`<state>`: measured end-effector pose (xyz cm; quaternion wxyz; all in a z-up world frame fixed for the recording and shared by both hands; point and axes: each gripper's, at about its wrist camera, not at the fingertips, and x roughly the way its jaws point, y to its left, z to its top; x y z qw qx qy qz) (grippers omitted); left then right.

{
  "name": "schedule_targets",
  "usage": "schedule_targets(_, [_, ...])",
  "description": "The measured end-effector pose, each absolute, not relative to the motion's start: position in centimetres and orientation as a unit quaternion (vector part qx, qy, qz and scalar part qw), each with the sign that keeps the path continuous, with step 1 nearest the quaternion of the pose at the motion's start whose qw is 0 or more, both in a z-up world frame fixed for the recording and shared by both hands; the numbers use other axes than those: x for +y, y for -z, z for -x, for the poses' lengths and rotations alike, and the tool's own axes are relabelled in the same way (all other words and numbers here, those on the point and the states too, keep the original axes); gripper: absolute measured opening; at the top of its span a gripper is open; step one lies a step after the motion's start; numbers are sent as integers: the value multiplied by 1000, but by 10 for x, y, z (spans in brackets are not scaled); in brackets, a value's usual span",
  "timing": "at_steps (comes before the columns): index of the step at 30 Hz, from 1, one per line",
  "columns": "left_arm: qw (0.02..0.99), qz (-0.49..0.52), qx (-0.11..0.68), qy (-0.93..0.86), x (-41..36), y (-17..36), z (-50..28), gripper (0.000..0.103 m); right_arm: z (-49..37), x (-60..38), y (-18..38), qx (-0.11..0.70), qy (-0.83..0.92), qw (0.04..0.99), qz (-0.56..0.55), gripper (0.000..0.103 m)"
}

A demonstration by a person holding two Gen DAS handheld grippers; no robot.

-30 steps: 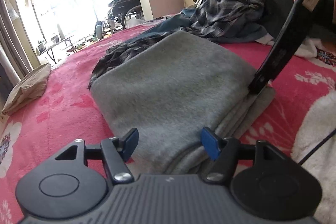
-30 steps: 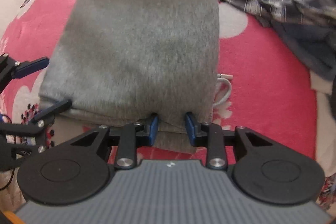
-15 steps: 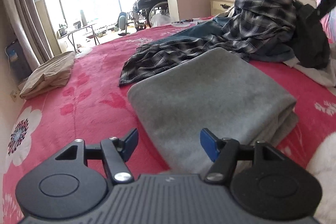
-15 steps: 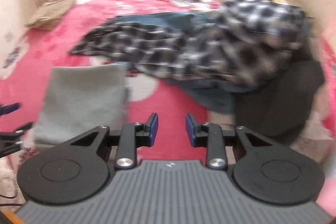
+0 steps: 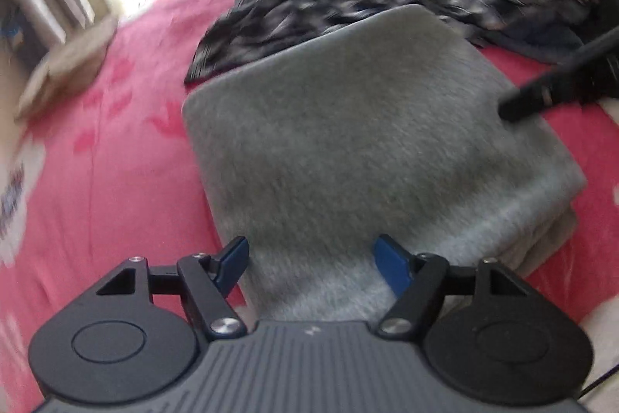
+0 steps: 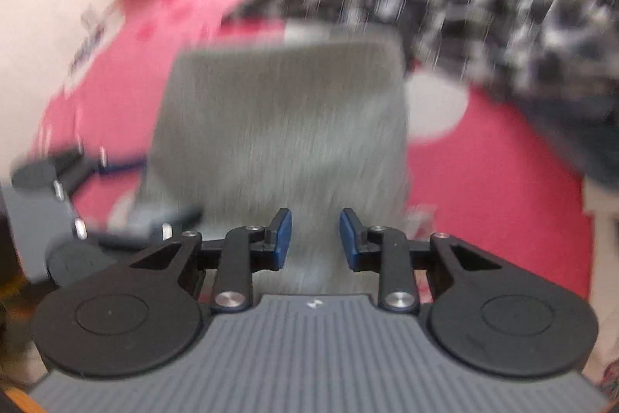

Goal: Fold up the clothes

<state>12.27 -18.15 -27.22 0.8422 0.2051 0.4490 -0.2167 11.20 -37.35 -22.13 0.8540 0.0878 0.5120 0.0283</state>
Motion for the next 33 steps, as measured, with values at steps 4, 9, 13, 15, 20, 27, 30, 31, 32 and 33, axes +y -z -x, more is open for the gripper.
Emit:
schedule_targets(4, [835, -173, 483, 201, -178, 276, -133, 75, -146, -379, 230, 489, -11, 867, -99, 27])
schedule_targets(9, [832, -177, 488, 197, -181, 278, -135, 75, -171, -371, 257, 509, -8, 858, -58, 27])
schedule_targets(13, [830, -173, 493, 192, -183, 278, -137, 76, -179, -366, 228, 480, -8, 876, -46, 27])
schedule_targets(15, [831, -174, 492, 192, -183, 278, -136, 76, -188, -367, 229, 474, -6, 879, -48, 27])
schedule_targets(20, [831, -173, 493, 189, -186, 278, -136, 77, -205, -371, 266, 503, 7, 863, -45, 28])
schedule_targets(27, [830, -174, 496, 186, -186, 277, -135, 78, -206, -371, 269, 505, 5, 862, -39, 29])
schedule_targets(30, [830, -175, 496, 186, -186, 277, -135, 78, -206, -370, 269, 505, 7, 862, -44, 30])
schedule_targets(31, [830, -175, 496, 186, -187, 277, -135, 78, -205, -370, 269, 505, 8, 862, -45, 30])
schedule_targets(32, [830, -176, 496, 186, -187, 277, -135, 78, -205, -370, 269, 504, 9, 863, -45, 30])
schedule_targets(33, [829, -176, 497, 185, -187, 277, -135, 78, -205, -370, 269, 503, 9, 863, -45, 30])
